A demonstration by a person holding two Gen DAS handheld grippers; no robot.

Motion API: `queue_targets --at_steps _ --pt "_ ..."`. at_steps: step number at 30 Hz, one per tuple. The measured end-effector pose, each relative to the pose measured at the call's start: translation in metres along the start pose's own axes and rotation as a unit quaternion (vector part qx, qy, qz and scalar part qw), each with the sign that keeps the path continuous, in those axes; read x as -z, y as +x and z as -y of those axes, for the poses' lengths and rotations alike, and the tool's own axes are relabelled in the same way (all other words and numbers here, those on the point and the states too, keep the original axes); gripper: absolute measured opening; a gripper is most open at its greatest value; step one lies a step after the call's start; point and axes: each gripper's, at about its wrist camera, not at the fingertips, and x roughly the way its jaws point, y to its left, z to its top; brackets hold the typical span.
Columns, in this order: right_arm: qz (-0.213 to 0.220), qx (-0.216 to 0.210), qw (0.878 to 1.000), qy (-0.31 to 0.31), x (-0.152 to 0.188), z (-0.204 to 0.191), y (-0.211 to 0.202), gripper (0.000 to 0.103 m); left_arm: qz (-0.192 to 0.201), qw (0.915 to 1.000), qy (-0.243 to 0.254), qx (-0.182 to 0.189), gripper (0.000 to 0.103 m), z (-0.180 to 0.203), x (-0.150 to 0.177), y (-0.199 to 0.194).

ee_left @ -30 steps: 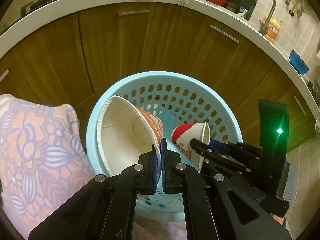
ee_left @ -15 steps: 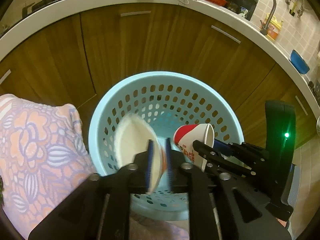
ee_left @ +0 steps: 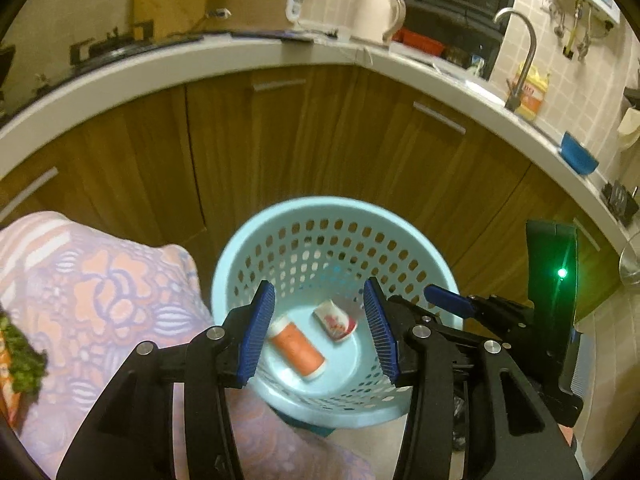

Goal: Collect trash
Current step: 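Carry both cups over the blue basket and open both tools to drop them, then move the left tool back to the table and grasp the polka-dot napkin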

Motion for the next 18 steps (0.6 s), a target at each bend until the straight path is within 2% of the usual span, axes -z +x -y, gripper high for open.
queue_targets --at_steps 9,18 --pt "0.071 -0.039 0.995 -0.061 -0.005 -0.058 -0.057 0.044 0.058 0.9977 -0.032 -0.015 0.045 -0.021 0.01 -0.07" --pt "0.105 -0.097 0.982 -0.125 0.015 -0.15 -0.086 0.044 0.12 0.9862 -0.087 -0.073 0.046 -0.075 0.047 -0.159"
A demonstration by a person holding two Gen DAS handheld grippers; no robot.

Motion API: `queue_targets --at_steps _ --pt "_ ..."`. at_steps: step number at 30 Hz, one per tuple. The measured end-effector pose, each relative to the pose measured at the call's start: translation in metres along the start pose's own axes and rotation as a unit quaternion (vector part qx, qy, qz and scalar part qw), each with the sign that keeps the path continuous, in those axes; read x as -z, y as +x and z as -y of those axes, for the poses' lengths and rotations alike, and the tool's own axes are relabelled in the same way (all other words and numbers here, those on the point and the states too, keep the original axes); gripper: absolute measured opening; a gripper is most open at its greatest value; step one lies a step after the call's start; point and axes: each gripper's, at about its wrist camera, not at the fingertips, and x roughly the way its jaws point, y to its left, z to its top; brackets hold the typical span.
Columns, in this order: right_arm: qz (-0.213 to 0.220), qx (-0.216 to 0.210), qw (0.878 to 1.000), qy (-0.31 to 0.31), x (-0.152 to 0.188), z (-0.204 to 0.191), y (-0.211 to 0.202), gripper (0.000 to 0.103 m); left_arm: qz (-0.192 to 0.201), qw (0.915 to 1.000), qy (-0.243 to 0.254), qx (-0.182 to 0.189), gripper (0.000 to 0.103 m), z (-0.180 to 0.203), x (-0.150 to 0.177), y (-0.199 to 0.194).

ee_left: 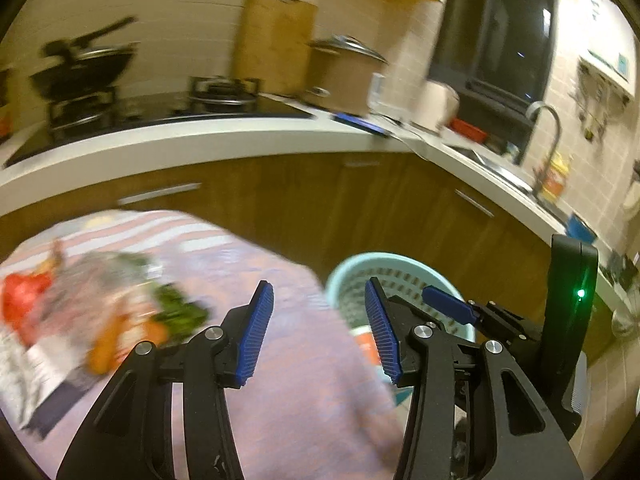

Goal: Collect trash
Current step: 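Move the left tool back to the table and grasp the polka-dot napkin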

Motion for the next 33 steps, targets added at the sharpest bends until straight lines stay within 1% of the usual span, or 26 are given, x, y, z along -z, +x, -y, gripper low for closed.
queue_targets --at_steps 2,6,8,10,12,14,15,16,18,19,22,24,26,28,30,31,33 --pt "-0.004 -0.017 1.0 -0.01 0.003 -0.024 0.005 0.044 0.01 0.9995 -0.016 -0.024 0.046 -0.022 0.007 -0.019" --pt "-0.013 -0.048 0.998 -0.024 0.011 -0.067 0.016 0.043 0.027 0.9958 -0.053 -0.069 0.046 -0.069 0.023 -0.058" --pt "-0.014 -0.059 0.998 -0.031 0.017 -0.086 0.02 0.04 0.036 0.992 -0.072 -0.098 0.046 -0.096 0.034 -0.079" --pt "-0.019 -0.068 0.997 -0.041 0.024 -0.106 0.028 0.039 0.041 0.9872 -0.092 -0.123 0.046 -0.122 0.044 -0.097" --pt "-0.024 -0.075 0.996 -0.051 0.029 -0.126 0.037 0.036 0.044 0.9826 -0.109 -0.144 0.046 -0.145 0.053 -0.109" --pt "-0.026 -0.076 0.995 -0.065 0.033 -0.138 0.042 0.033 0.044 0.977 -0.128 -0.165 0.046 -0.171 0.063 -0.123" --pt "-0.026 -0.072 0.994 -0.074 0.035 -0.143 0.043 0.03 0.042 0.9745 -0.136 -0.173 0.046 -0.183 0.068 -0.128" --pt "-0.02 -0.067 0.994 -0.088 0.036 -0.149 0.041 0.029 0.041 0.9724 -0.143 -0.18 0.046 -0.193 0.071 -0.13" --pt "-0.012 -0.069 0.992 -0.102 0.038 -0.155 0.038 0.029 0.037 0.9704 -0.152 -0.185 0.046 -0.209 0.074 -0.132" --pt "-0.013 -0.069 0.992 -0.104 0.038 -0.155 0.04 0.029 0.032 0.9707 -0.155 -0.181 0.046 -0.218 0.075 -0.131" --pt "-0.019 -0.07 0.992 -0.099 0.038 -0.153 0.043 0.029 0.025 0.9697 -0.155 -0.187 0.052 -0.231 0.078 -0.125" --pt "-0.022 -0.071 0.993 -0.097 0.038 -0.152 0.044 0.029 0.02 0.9723 -0.153 -0.175 0.059 -0.236 0.075 -0.119" --pt "-0.024 -0.07 0.992 -0.098 0.039 -0.152 0.045 0.029 0.015 0.9723 -0.157 -0.173 0.064 -0.241 0.071 -0.111" --pt "-0.024 -0.069 0.992 -0.102 0.039 -0.153 0.045 0.029 0.011 0.9742 -0.155 -0.163 0.065 -0.242 0.068 -0.106" --pt "-0.024 -0.068 0.992 -0.105 0.04 -0.153 0.045 0.029 0.009 0.9769 -0.147 -0.155 0.066 -0.235 0.066 -0.1" --pt "-0.024 -0.068 0.992 -0.105 0.04 -0.153 0.045 0.029 0.006 0.9776 -0.139 -0.158 0.068 -0.23 0.064 -0.096" --pt "-0.023 -0.069 0.992 -0.106 0.04 -0.154 0.044 0.029 -0.005 0.9764 -0.123 -0.177 0.071 -0.222 0.063 -0.087"
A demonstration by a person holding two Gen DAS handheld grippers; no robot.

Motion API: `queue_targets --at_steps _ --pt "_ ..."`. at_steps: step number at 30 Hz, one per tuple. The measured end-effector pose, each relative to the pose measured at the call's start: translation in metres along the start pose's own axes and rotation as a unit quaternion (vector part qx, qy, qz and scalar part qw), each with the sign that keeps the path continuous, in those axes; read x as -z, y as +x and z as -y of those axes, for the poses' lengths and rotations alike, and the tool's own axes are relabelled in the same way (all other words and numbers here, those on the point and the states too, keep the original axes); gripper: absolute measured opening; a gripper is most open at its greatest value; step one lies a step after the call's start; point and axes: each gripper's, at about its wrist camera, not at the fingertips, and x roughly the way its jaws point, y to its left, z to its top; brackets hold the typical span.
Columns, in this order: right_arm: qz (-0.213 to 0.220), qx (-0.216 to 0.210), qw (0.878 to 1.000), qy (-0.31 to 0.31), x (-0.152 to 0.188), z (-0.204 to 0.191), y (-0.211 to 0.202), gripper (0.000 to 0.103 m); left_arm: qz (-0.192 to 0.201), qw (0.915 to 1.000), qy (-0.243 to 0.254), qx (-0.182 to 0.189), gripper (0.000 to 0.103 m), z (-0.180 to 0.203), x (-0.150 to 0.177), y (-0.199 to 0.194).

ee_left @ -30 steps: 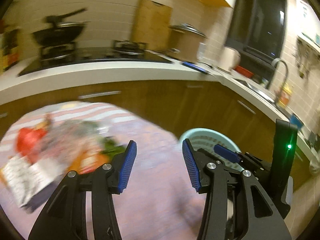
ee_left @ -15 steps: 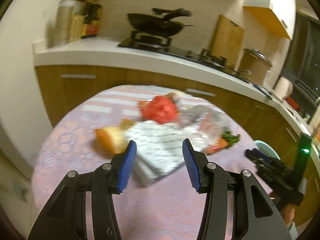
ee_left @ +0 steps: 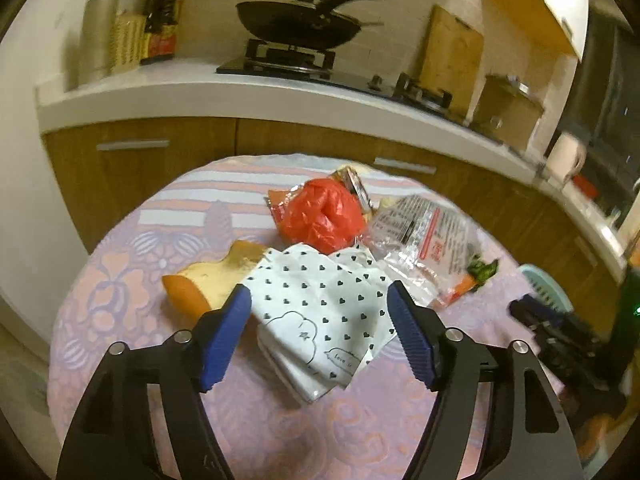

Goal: Collect trash
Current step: 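Move the left tool back to the table and grasp the polka-dot napkin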

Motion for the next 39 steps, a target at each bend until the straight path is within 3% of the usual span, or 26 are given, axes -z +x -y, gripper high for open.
queue_targets --at_steps 12,16,21,24,26,31,34,39 --pt "-0.005 -0.007 1.0 0.008 0.0 0.004 0.002 0.029 -0.017 0.9984 0.046 -0.026 0.079 0.024 0.009 0.016" --pt "-0.005 -0.01 1.0 0.006 0.0 0.004 0.002 0.029 -0.015 0.9981 0.05 -0.032 0.079 0.025 0.01 0.019" --pt "-0.006 -0.022 1.0 0.01 0.0 0.007 0.002 0.029 -0.015 0.9969 0.06 -0.05 0.072 0.027 0.011 0.019" --pt "-0.005 -0.028 1.0 0.012 0.001 0.008 0.002 0.029 -0.015 0.9972 0.056 -0.048 0.063 0.023 0.009 0.017" --pt "-0.005 -0.032 0.999 0.014 0.0 0.008 0.001 0.029 -0.015 0.9981 0.048 -0.036 0.047 0.02 0.007 0.015" --pt "-0.005 -0.034 0.999 0.013 0.0 0.008 0.001 0.029 -0.016 0.9986 0.044 -0.023 0.02 0.019 0.006 0.013" --pt "-0.003 -0.029 1.0 0.008 0.001 0.006 0.0 0.029 -0.009 0.9985 0.044 -0.03 0.009 0.019 0.006 0.01" --pt "0.0 -0.018 1.0 -0.012 0.001 -0.003 -0.003 0.029 0.015 0.999 0.031 -0.03 0.004 0.011 0.005 -0.004"
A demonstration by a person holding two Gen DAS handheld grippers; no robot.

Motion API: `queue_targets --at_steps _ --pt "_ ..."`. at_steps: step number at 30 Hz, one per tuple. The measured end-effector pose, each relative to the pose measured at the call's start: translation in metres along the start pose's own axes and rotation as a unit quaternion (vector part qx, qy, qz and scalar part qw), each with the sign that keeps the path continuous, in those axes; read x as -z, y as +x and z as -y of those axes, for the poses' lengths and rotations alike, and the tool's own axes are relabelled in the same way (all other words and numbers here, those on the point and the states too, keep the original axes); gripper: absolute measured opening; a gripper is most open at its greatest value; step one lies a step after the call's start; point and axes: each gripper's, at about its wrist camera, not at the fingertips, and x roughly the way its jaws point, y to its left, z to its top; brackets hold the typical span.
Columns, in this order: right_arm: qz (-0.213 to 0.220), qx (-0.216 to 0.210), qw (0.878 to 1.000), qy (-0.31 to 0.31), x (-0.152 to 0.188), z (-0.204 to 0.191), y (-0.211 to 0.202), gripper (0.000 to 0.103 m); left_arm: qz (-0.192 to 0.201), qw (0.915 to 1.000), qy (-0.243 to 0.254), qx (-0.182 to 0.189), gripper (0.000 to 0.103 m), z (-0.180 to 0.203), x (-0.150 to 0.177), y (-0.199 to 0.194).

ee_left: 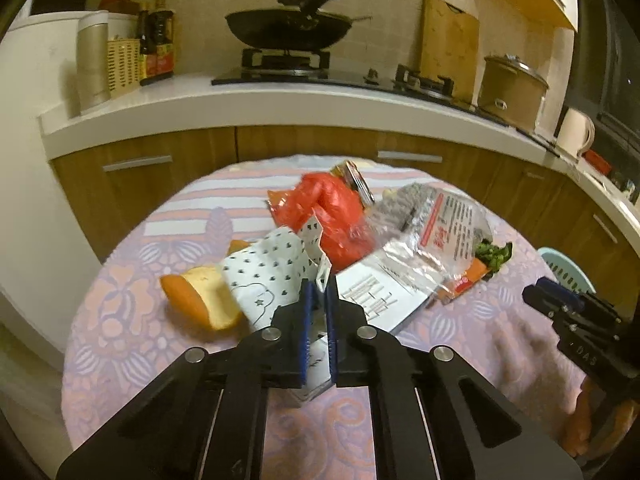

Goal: Collect trash
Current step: 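Move the left tool back to the table and grasp the polka-dot napkin, then grasp the white milk carton with the right tool while the left tool holds the napkin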

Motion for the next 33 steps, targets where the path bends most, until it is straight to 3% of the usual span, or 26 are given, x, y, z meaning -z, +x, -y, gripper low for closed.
queue_targets --at_steps 6,15,25,29,33 --pt "0.006 -0.002 1.0 -0.014 -0.008 -0.014 -0.013 0.029 0.036 0.9992 -0.019 0.007 0.003 -0.016 -0.005 -0.028" --pt "0.019 -0.037 0.996 -0.079 -0.023 -0.076 -0.042 0.029 0.08 0.9957 -0.043 0.015 0.003 -0.041 -0.01 -0.061" --pt "-0.04 -0.087 0.99 -0.102 -0.005 -0.139 -0.012 0.03 0.095 0.9923 -0.078 0.013 0.003 -0.078 -0.003 -0.074" --pt "-0.051 -0.096 0.989 -0.105 -0.006 -0.159 0.002 0.048 0.096 0.9919 -0.083 0.015 0.003 -0.085 -0.001 -0.074" --pt "-0.046 -0.101 0.989 -0.102 -0.013 -0.174 0.008 0.052 0.099 0.9912 -0.085 0.021 0.003 -0.088 -0.001 -0.072"
